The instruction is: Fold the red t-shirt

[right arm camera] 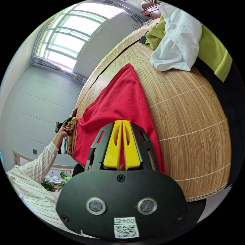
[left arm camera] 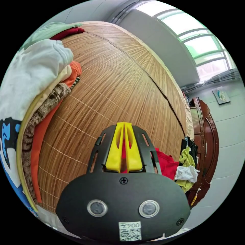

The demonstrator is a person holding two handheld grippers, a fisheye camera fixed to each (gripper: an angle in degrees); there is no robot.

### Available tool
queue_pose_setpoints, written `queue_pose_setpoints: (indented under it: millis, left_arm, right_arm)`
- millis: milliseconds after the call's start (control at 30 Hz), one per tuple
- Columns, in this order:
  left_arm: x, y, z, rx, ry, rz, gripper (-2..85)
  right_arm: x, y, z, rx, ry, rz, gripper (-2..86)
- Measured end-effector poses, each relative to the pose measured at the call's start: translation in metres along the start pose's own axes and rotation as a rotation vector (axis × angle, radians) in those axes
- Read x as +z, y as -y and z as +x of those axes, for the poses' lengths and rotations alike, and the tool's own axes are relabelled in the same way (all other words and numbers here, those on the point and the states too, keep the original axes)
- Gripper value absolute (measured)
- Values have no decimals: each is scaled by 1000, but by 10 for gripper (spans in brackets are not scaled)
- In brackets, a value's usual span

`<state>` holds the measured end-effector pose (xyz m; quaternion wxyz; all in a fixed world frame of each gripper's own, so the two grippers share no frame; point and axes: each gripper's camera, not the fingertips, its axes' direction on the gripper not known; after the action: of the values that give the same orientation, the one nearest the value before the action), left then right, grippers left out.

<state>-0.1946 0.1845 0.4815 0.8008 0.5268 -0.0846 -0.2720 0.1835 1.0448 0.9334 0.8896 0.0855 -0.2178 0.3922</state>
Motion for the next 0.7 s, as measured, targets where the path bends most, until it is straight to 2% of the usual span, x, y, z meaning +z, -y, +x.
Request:
queue_pose_setpoints:
  millis: [100,233,333,500,600,700]
  left_arm:
    - [-22,-62,33,196,-61,24,4]
    - [-35,-178,79,521,80,44,9]
    - [-23,-228,88,646,184,45,22]
    - [6,-238,73,580,255,-76,48]
    - [-2,-246,70,578,269,0,63]
    - [3,-256,51,545,202,-10,66]
  right_arm:
    - [4,0,-4,-4,-3,4,4]
    - [10,-2,-25,-70,-24,17,51]
    - [7,-7,-58,-180,-46,53,60]
    - [38,15,-134,-349,-59,-42,76]
    - [84,39,-195,-490,-109,-125,82]
    - [144,59,-247,-650,-215,-207,89]
